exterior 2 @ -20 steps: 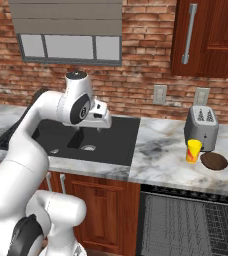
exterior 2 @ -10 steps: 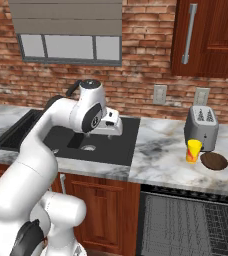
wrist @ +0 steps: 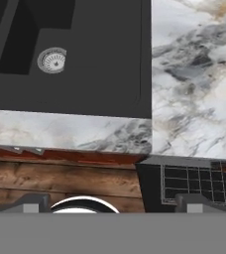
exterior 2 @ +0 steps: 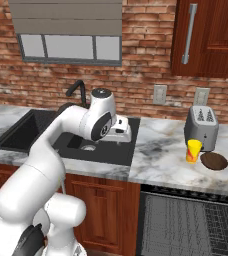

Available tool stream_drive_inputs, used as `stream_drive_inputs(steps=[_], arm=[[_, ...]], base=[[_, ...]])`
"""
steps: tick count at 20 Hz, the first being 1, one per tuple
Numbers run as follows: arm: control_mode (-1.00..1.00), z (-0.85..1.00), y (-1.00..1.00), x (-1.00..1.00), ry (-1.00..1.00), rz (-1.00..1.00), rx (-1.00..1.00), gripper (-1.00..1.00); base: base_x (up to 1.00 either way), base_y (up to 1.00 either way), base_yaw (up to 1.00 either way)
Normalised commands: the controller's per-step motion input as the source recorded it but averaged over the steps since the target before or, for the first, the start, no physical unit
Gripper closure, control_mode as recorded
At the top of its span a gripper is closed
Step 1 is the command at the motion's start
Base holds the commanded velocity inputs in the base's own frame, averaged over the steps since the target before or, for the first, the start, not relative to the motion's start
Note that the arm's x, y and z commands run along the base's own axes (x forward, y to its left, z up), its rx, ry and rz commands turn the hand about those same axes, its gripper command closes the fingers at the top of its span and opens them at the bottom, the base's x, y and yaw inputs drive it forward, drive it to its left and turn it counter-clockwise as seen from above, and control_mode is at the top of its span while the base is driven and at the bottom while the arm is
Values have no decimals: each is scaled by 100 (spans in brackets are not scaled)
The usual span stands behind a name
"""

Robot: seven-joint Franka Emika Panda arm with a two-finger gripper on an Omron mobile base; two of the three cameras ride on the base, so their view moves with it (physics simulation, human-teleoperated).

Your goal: Pick up the cup and bowl from the counter, place them in the dishwasher, and close the dishwasher door.

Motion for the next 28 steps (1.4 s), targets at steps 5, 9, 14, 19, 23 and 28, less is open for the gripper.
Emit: stream_drive_inputs(steps=[5,9,14,19,23,28], arm=[[-100,-11,-31,0,0,0,-3,-100],[-100,-5,-27,0,0,0,-5,-100],[-100,0,-29,0,0,0,-5,-100],[-100,0,-37,1,0,0,0,-100],[-100,0,-41,11,0,0,0,-100],[-100,0,-33,11,0,0,0,-100]], base=[[0,0,0],[0,0,0],[0,0,0],[0,0,0],[0,0,0],[0,0,0]])
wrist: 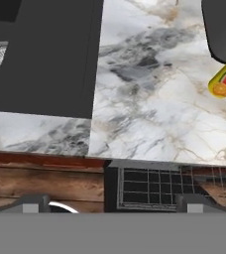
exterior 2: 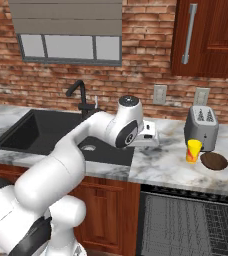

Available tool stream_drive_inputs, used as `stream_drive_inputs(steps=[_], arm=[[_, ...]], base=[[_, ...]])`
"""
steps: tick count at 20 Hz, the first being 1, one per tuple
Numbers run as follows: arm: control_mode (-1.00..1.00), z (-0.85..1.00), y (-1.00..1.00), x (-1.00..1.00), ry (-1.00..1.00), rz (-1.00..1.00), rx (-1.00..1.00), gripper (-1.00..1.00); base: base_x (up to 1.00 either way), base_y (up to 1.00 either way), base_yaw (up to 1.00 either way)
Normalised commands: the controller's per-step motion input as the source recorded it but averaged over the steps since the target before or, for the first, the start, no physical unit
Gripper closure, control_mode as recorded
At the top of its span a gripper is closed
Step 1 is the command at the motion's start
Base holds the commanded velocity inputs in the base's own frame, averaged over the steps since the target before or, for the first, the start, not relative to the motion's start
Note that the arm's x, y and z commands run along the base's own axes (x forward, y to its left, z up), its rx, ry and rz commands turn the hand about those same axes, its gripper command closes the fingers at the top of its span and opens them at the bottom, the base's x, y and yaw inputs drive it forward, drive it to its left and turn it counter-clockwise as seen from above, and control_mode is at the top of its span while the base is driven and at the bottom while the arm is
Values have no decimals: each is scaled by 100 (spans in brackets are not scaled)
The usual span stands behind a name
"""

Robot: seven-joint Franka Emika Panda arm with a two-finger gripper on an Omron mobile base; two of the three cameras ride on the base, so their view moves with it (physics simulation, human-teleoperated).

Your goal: Pick up the cup and bowl from the counter, place them in the dishwasher, and close the dishwasher door.

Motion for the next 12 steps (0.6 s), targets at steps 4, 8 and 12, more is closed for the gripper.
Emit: stream_drive_inputs(steps=[4,8,12], arm=[[-100,0,-32,17,0,0,0,-100],[-100,0,-32,18,0,0,0,-100],[-100,0,-29,18,0,0,0,-100]], base=[[0,0,0],[0,0,0],[0,0,0]])
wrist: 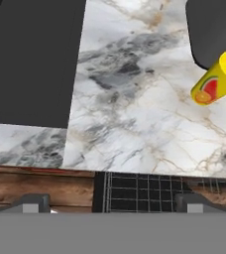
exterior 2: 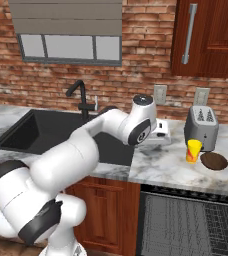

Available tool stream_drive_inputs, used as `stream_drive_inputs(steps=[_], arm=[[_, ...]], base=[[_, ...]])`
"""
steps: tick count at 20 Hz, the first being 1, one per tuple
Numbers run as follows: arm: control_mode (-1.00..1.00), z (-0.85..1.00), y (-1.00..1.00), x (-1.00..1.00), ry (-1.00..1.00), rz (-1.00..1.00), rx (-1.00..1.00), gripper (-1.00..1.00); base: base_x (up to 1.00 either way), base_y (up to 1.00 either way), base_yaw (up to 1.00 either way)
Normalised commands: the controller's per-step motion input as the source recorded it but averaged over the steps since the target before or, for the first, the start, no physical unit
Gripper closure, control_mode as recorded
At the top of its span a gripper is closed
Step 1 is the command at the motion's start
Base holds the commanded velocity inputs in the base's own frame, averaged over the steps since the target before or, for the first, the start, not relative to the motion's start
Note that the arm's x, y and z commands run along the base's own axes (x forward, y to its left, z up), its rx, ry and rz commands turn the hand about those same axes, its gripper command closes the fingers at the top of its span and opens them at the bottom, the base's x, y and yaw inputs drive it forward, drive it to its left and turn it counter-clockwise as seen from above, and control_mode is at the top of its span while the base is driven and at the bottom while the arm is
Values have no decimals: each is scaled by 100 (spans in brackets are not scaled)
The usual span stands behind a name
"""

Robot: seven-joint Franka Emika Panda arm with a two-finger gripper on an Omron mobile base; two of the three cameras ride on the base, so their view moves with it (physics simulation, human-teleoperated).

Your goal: Pick up the cup and bowl from the counter, place them in the dishwasher, and close the dishwasher door.

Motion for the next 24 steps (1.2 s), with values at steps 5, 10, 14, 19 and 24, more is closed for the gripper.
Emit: stream_drive_inputs(steps=[5,10,14,19,24], arm=[[-100,0,-35,23,0,0,0,-100],[-100,0,-31,17,0,0,0,-100],[-100,-2,-28,19,0,0,0,-100],[-100,-14,-28,25,0,0,0,-100],[-100,-37,-21,31,0,0,0,-100]], base=[[0,0,0],[0,0,0],[0,0,0],[0,0,0],[0,0,0]])
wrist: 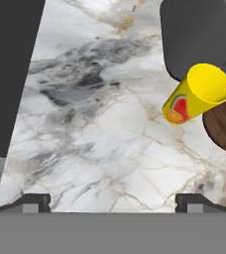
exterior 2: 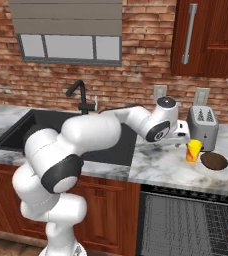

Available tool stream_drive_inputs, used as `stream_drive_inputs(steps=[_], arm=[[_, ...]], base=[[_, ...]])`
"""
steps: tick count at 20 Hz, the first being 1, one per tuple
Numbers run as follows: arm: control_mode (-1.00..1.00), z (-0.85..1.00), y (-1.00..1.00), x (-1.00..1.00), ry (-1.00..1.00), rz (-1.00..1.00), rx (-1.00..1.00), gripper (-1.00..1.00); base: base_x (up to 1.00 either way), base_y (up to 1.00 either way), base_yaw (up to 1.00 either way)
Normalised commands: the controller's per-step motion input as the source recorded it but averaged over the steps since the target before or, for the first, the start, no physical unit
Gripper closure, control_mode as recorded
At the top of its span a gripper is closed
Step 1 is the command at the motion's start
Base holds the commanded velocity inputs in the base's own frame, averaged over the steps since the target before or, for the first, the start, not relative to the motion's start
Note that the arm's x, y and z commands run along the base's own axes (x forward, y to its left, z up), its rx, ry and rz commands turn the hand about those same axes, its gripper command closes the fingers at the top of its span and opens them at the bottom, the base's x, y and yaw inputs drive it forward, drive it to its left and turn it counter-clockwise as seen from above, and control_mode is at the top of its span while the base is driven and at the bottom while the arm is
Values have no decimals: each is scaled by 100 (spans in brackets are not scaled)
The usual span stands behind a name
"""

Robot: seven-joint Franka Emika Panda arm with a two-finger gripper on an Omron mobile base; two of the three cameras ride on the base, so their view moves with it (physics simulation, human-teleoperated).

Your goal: Pick up the cup and bowl from the counter, place them in the dishwasher, and close the dishwasher door.

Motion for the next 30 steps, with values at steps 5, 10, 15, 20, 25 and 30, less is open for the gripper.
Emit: stream_drive_inputs(steps=[5,10,15,20,25,30], arm=[[-100,-20,-21,26,0,0,0,-100],[-100,0,-26,15,0,0,0,-100],[-100,0,-28,15,0,0,0,-100],[-100,-9,-28,24,0,0,0,-100],[-100,-16,-22,32,0,0,0,-100],[-100,-17,-17,38,0,0,0,-100]], base=[[0,0,0],[0,0,0],[0,0,0],[0,0,0],[0,0,0],[0,0,0]])
